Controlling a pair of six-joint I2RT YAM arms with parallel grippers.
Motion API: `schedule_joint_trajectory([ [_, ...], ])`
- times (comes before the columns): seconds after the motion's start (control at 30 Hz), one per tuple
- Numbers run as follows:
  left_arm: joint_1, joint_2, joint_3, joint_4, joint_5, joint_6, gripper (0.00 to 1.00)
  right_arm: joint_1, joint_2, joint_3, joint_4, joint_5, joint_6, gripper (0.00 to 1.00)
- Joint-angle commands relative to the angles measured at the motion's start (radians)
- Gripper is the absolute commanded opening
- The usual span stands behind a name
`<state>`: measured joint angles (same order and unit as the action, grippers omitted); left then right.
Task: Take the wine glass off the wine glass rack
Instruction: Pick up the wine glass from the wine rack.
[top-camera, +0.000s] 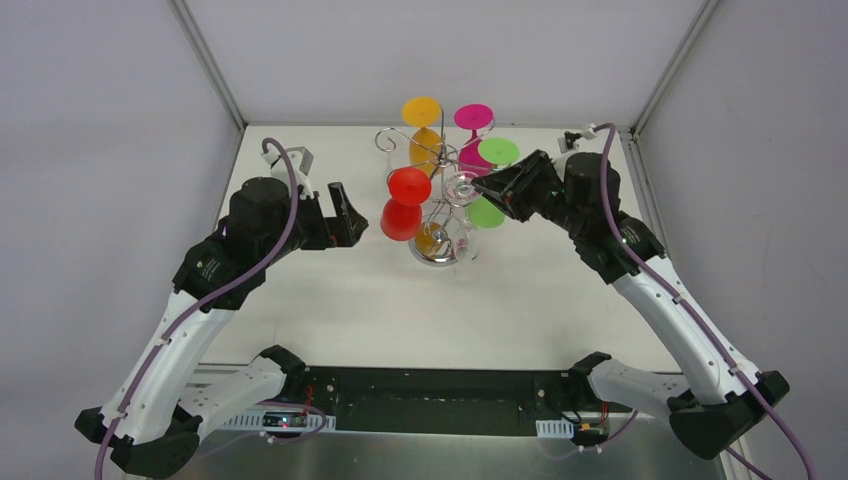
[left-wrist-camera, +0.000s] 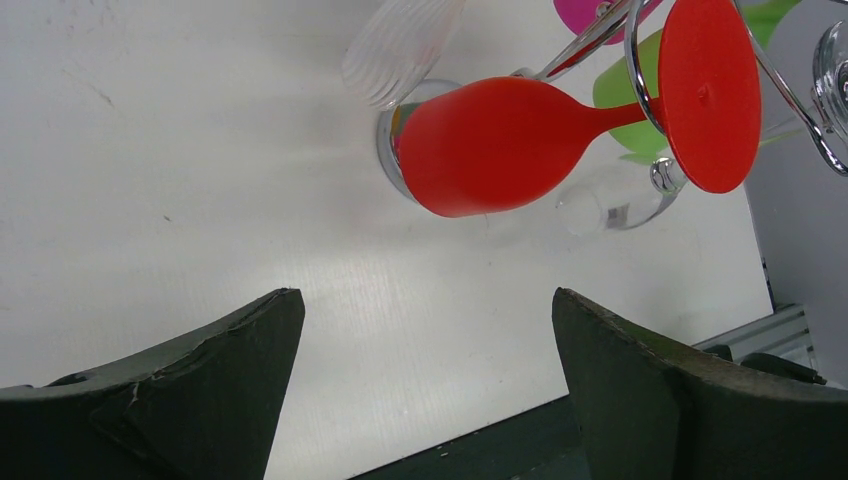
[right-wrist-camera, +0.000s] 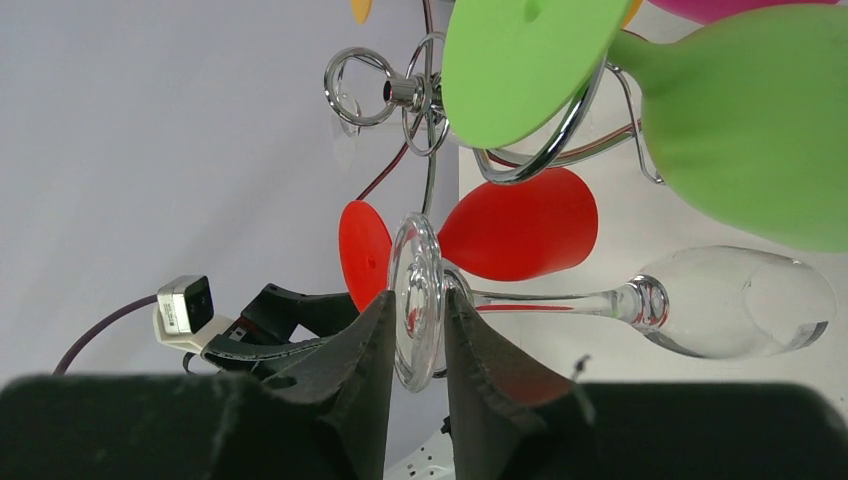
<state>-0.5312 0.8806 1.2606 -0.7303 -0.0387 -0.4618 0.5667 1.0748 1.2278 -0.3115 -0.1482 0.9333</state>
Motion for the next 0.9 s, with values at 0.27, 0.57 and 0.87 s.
schedule_joint_trajectory([
  [0.27, -0.009, -0.037, -0.024, 0.029, -0.044, -0.021, 0.99, -0.001, -0.003, -0.047, 0.114, -0.075, 0.065, 0.19],
  [0.57, -0.009, -0.051, -0.028, 0.029, -0.043, -0.029, 0.99, -0.002, -0.026, -0.062, 0.12, -0.063, 0.077, 0.0],
  [0.87, -0.009, -0.071, -0.042, 0.029, -0.053, -0.034, 1.0, -0.001, -0.093, -0.092, 0.135, -0.017, 0.115, 0.0],
])
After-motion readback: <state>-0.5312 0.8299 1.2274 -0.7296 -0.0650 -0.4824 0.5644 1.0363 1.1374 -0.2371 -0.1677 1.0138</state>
